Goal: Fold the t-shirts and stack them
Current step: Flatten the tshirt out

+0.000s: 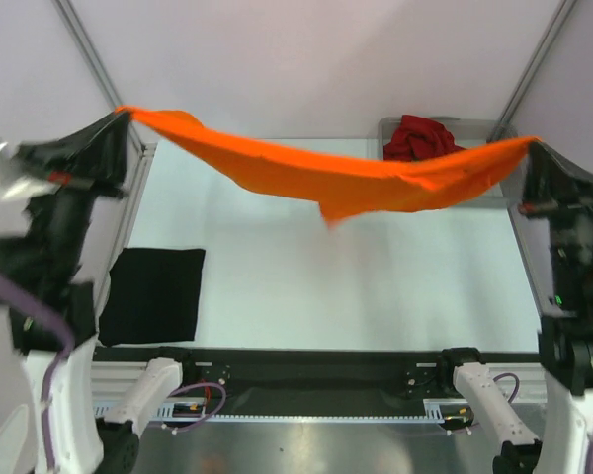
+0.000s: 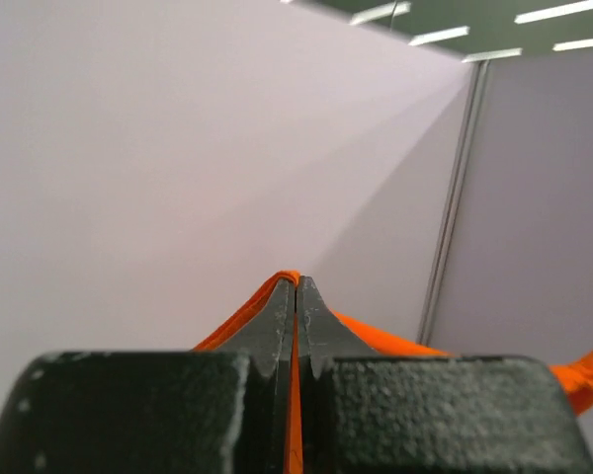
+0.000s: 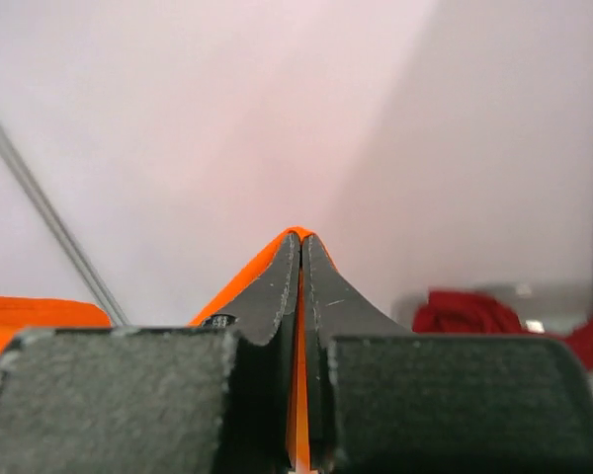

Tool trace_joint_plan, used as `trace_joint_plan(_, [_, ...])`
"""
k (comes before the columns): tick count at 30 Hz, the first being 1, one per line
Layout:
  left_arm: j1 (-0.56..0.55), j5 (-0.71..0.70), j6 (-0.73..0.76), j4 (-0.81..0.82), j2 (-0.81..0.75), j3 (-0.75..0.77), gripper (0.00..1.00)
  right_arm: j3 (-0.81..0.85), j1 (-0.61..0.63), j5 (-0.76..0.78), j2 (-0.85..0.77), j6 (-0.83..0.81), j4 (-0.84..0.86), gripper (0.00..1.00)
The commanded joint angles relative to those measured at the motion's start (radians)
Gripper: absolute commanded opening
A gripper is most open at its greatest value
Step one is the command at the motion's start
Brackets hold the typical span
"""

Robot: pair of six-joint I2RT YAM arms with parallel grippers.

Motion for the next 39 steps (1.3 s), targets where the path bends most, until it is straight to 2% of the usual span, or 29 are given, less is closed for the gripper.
trace_joint_plan(1, [-0.008,-0.068,0.082,-0.113,-0.107,0.078,0.0,0.054,-0.004,-0.041,-0.094,0.013,0.026,0.0])
trace_joint_plan(8, [-0.043,-0.211,0.159,-0.197,-0.198,0.199,0.0,0.175,0.04,-0.037,-0.166,-0.021,-0.035,0.0])
trace_joint_plan(14, [-0.065,-0.237,0.181,-0.193,-0.162,0.205,0.0,0.225,0.042,-0.037,-0.137,-0.03,-0.04,0.0])
trace_joint_plan(17, [-0.065,-0.217,0.172,-0.156,-0.132,0.129,0.0,0.193,0.045,-0.022,-0.111,-0.048,-0.043,0.0])
trace_joint_plan(21, [-0.065,-0.208,0.173,-0.066,-0.087,-0.094,0.0,0.047,0.045,-0.009,-0.089,-0.07,-0.029,0.0])
trace_joint_plan(23, [-0.063,-0.188,0.17,-0.04,-0.061,-0.207,0.0,-0.065,0.045,0.021,-0.083,-0.073,-0.006,0.0])
trace_joint_plan(27, [-0.063,-0.192,0.172,0.132,0.031,-0.446,0.0,-0.258,0.045,0.053,-0.06,-0.078,0.046,0.0])
trace_joint_plan(29, [-0.062,-0.192,0.167,0.192,0.138,-0.564,0.0,-0.373,0.045,0.08,-0.04,-0.079,0.074,0.0])
trace_joint_plan(33, [-0.054,-0.122,0.12,0.385,0.426,-0.643,0.0,-0.553,0.042,0.147,0.024,-0.116,0.19,0.0])
trace_joint_plan(34, [-0.051,-0.11,0.106,0.398,0.586,-0.628,0.0,-0.586,0.04,0.174,0.047,-0.125,0.213,0.0])
trace_joint_plan(38, [-0.046,0.008,0.071,0.392,0.933,-0.429,0.0,-0.686,0.02,0.222,0.18,-0.164,0.299,0.0])
trace_joint_plan(39, [-0.046,0.028,0.063,0.404,0.975,-0.404,0.0,-0.711,0.02,0.239,0.196,-0.167,0.315,0.0])
